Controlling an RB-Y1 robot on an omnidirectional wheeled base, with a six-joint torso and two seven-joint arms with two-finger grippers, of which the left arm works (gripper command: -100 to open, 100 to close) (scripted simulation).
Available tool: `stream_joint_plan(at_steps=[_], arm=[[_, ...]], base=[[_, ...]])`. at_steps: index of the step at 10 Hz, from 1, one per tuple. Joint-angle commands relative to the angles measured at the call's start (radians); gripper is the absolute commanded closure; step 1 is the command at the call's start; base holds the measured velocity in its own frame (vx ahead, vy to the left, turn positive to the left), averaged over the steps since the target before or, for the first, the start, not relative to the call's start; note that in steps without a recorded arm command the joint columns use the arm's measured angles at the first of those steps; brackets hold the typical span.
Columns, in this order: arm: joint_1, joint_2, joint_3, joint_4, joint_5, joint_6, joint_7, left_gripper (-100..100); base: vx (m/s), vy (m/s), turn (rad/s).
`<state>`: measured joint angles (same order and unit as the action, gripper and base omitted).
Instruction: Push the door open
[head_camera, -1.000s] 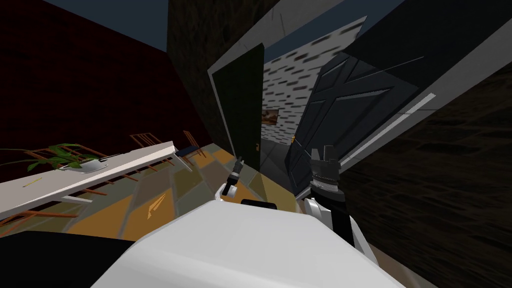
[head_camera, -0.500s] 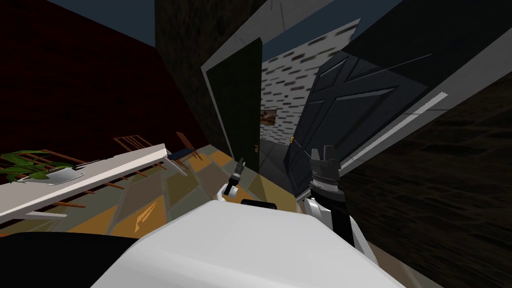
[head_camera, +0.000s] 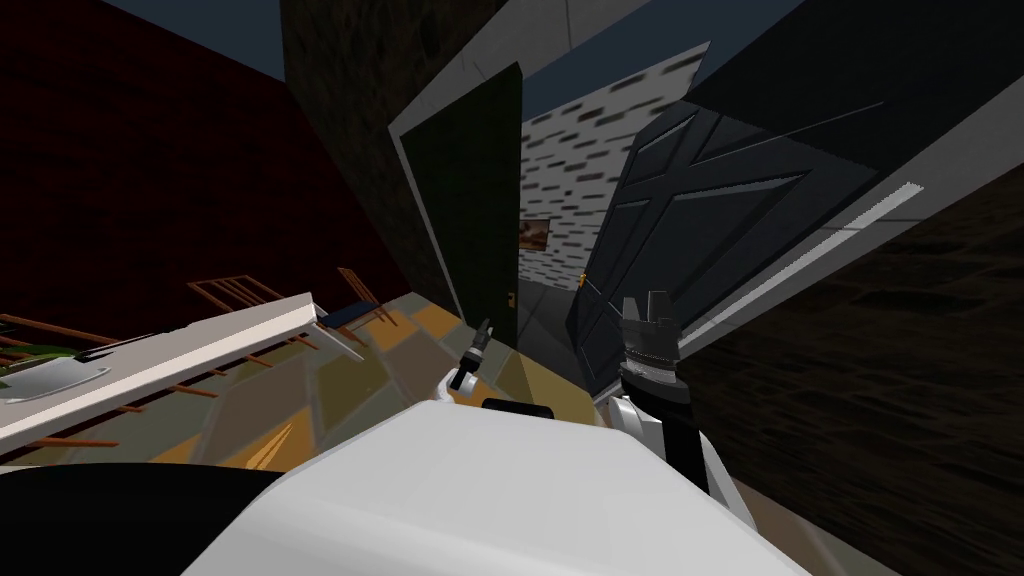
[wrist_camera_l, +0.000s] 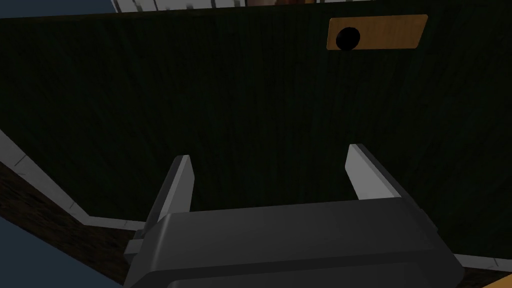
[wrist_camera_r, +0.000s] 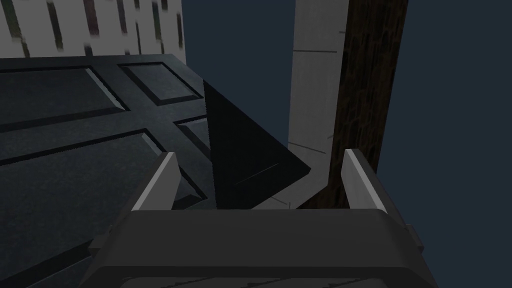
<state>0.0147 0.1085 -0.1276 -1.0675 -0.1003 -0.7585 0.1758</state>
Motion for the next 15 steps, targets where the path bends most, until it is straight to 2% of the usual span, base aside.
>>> stream_joint_plan(at_steps=[1, 6, 7, 10, 13, 15], arm=[[-0.013, 0.001, -0.004, 0.035, 0.000, -0.005, 0.003, -100], [-0.053, 0.000, -0.018, 0.137, -0.001, -0.018, 0.009, -100], [-0.067, -0.001, -0.023, 0.173, -0.001, -0.022, 0.011, -100], [-0.088, -0.001, -0.030, 0.227, -0.001, -0.029, 0.014, -100], [-0.122, -0.003, -0.041, 0.314, -0.002, -0.039, 0.018, -100], [-0.138, -0.005, -0.047, 0.355, -0.002, -0.044, 0.021, -100]], base=[[0.086, 0.037, -0.067], [0.088, 0.047, -0.065], [0.112, 0.058, -0.091], [0.098, 0.056, -0.063], [0.122, 0.077, -0.087], [0.127, 0.086, -0.075]])
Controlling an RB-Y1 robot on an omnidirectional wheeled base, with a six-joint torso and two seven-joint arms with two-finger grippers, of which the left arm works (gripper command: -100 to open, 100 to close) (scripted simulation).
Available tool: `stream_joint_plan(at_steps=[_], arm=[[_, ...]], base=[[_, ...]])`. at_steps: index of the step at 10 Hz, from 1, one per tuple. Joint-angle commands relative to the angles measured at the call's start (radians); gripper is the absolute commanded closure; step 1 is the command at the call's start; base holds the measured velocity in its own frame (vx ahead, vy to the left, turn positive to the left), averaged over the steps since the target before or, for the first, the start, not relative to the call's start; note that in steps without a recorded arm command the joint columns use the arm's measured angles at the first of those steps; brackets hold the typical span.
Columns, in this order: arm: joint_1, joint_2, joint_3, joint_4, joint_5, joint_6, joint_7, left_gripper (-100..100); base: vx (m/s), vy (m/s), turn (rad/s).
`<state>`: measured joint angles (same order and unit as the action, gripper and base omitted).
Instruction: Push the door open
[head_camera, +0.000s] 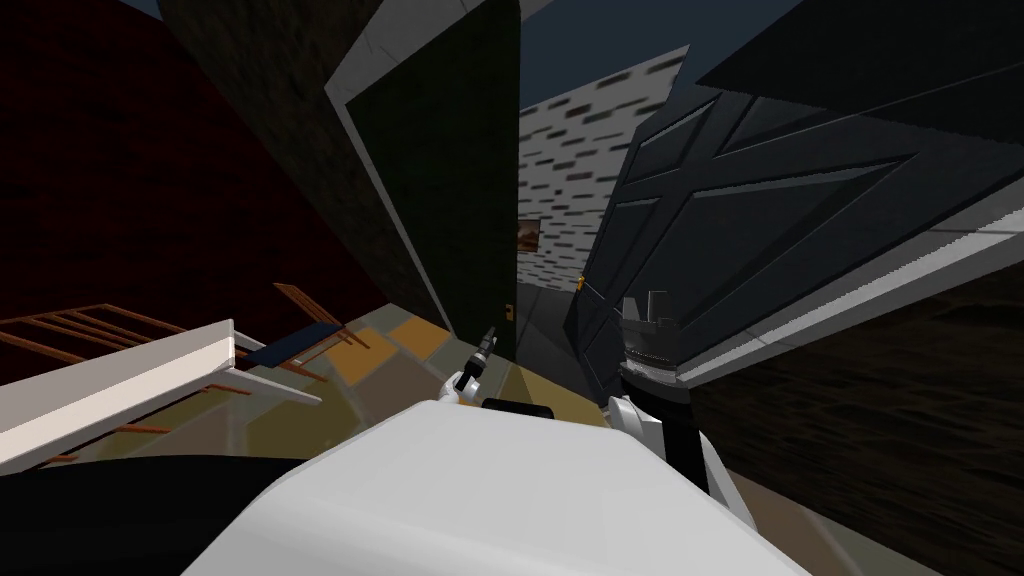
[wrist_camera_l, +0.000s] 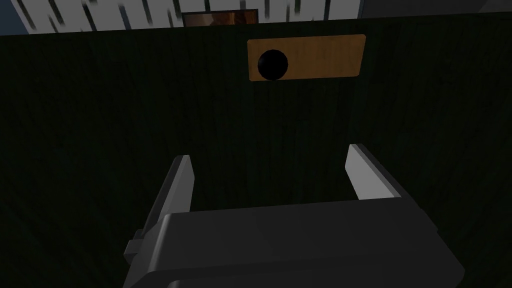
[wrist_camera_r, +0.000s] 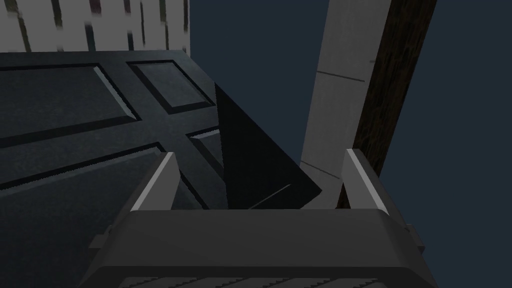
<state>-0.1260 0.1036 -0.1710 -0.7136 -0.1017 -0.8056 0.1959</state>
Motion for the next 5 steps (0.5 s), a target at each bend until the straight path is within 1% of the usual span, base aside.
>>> stream_joint_plan(at_steps=[1, 2, 3, 5], arm=[[-0.008, -0.001, -0.007, 0.028, -0.001, -0.001, 0.002, -100], [-0.016, -0.001, -0.010, 0.048, -0.001, -0.003, 0.003, -100], [-0.021, -0.001, -0.006, 0.057, 0.000, -0.013, 0.002, -100], [-0.025, -0.003, -0.001, 0.067, 0.003, -0.016, -0.003, -100]], base=[[0.125, 0.079, -0.068], [0.125, 0.078, -0.065], [0.053, 0.034, -0.015], [0.157, -0.038, -0.031]])
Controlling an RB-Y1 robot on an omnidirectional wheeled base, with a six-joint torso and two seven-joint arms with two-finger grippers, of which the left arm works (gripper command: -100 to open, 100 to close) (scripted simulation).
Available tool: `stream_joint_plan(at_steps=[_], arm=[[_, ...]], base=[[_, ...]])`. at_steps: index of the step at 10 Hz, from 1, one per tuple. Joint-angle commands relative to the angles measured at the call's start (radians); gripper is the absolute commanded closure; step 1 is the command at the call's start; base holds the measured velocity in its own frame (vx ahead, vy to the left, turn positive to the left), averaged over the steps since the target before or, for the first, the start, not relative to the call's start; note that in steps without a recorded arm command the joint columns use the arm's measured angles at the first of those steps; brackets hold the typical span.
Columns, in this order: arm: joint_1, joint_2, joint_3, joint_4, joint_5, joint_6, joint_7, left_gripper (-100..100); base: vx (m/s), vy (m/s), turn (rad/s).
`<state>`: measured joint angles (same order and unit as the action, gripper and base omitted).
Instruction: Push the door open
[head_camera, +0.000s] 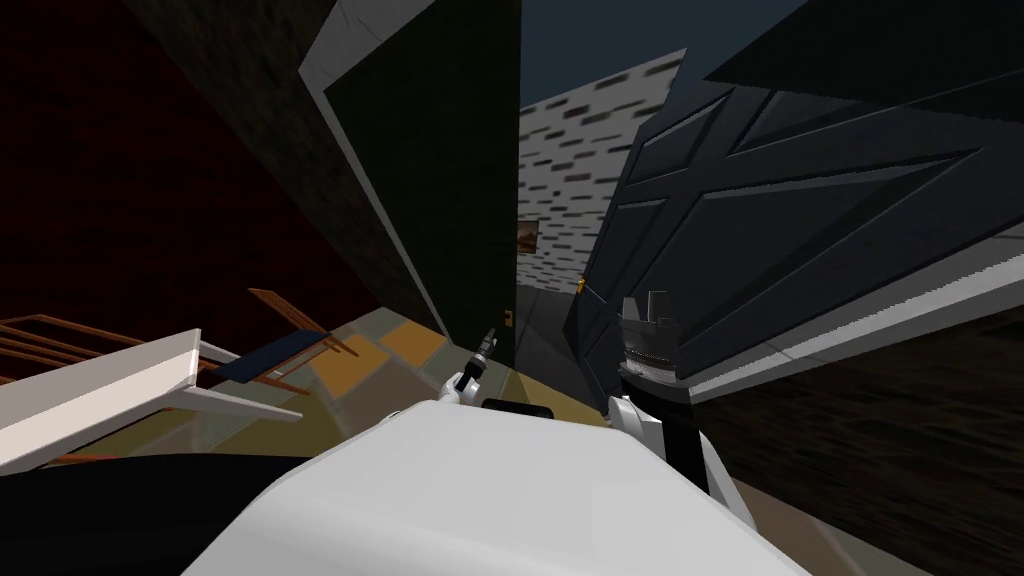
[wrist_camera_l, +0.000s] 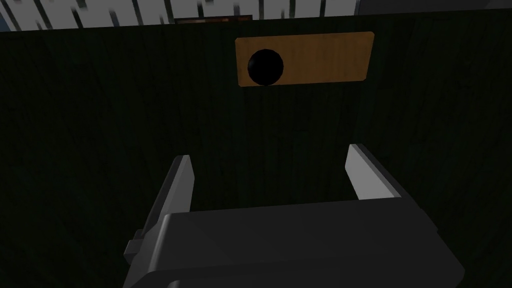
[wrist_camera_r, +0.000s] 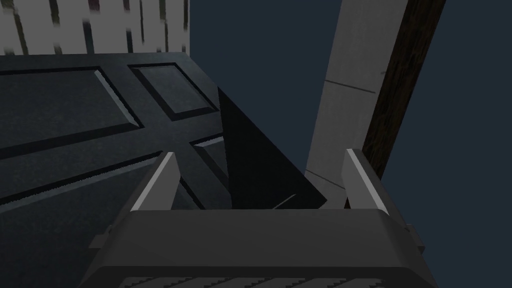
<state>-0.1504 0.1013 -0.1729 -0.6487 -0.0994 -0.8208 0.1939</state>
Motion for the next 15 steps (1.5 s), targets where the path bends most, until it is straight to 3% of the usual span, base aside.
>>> stream_joint_plan(at_steps=[1, 9, 10, 15], arm=[[-0.002, -0.001, 0.003, 0.004, 0.002, 0.000, -0.003, -100], [-0.008, -0.014, 0.019, 0.017, 0.011, 0.000, -0.019, -100], [-0.008, -0.014, 0.019, 0.017, 0.011, 0.000, -0.019, 100], [-0.008, -0.014, 0.019, 0.017, 0.011, 0.000, -0.019, 100]], base=[[0.161, -0.051, -0.020], [0.186, -0.048, -0.028], [-0.016, 0.005, 0.010], [-0.014, 0.004, -0.004]])
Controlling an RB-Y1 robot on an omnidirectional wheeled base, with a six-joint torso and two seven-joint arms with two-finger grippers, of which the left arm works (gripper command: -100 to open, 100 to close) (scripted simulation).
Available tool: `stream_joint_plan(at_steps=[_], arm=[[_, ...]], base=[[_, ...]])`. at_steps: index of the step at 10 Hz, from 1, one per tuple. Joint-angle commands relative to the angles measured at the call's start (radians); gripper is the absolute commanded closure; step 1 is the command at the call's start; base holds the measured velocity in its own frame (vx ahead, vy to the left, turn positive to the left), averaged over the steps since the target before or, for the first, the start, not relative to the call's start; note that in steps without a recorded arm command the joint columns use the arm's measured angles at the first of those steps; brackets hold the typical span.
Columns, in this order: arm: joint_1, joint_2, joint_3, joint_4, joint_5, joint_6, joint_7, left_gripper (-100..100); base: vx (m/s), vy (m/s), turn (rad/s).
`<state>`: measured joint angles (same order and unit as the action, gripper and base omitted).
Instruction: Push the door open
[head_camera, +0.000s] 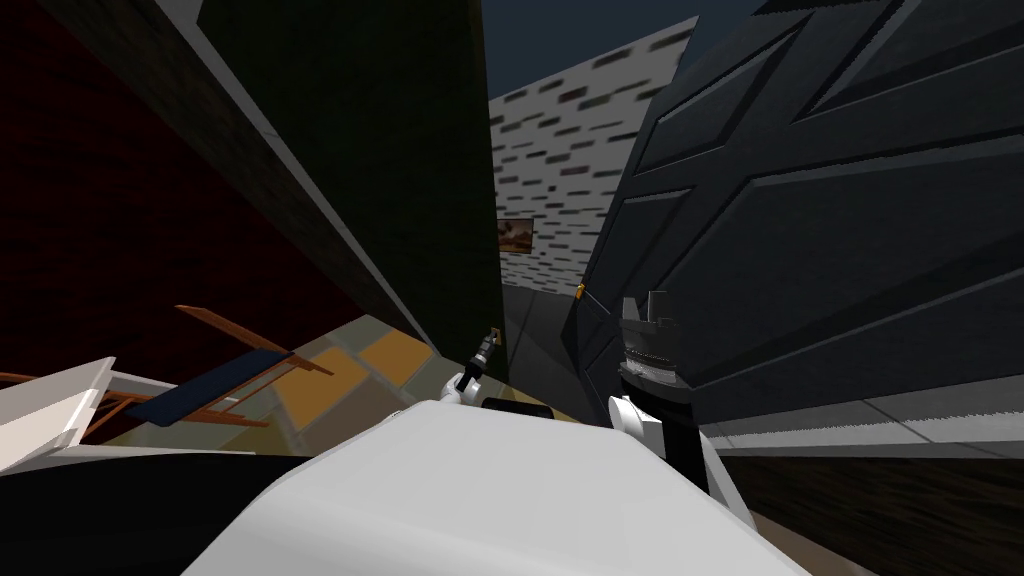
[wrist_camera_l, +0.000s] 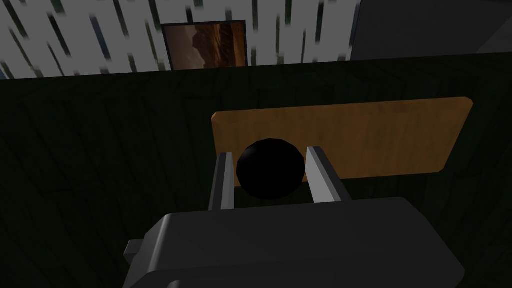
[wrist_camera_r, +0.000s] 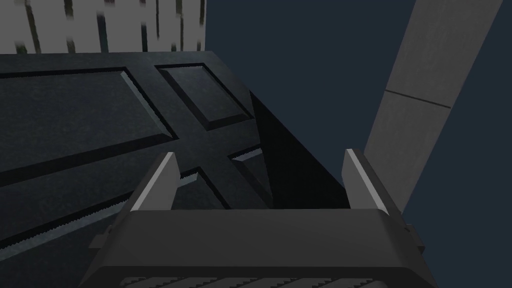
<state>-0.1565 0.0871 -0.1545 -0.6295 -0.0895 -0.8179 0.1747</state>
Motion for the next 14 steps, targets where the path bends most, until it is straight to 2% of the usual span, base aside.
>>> stream_joint_plan(at_steps=[1, 9, 12, 13, 14], arm=[[-0.002, 0.004, 0.014, 0.002, 0.007, 0.001, -0.011, 100], [-0.011, 0.010, 0.088, 0.013, 0.044, 0.004, -0.069, 100], [-0.011, 0.010, 0.088, 0.013, 0.044, 0.004, -0.069, 100], [-0.016, 0.006, 0.092, 0.023, 0.050, 0.000, -0.068, -100], [-0.016, 0.005, 0.093, 0.022, 0.051, 0.001, -0.068, -100]], base=[[0.108, -0.033, 0.040], [0.178, -0.072, 0.062], [0.058, -0.011, 0.024], [-0.135, -0.038, 0.102], [-0.227, -0.079, 0.069]])
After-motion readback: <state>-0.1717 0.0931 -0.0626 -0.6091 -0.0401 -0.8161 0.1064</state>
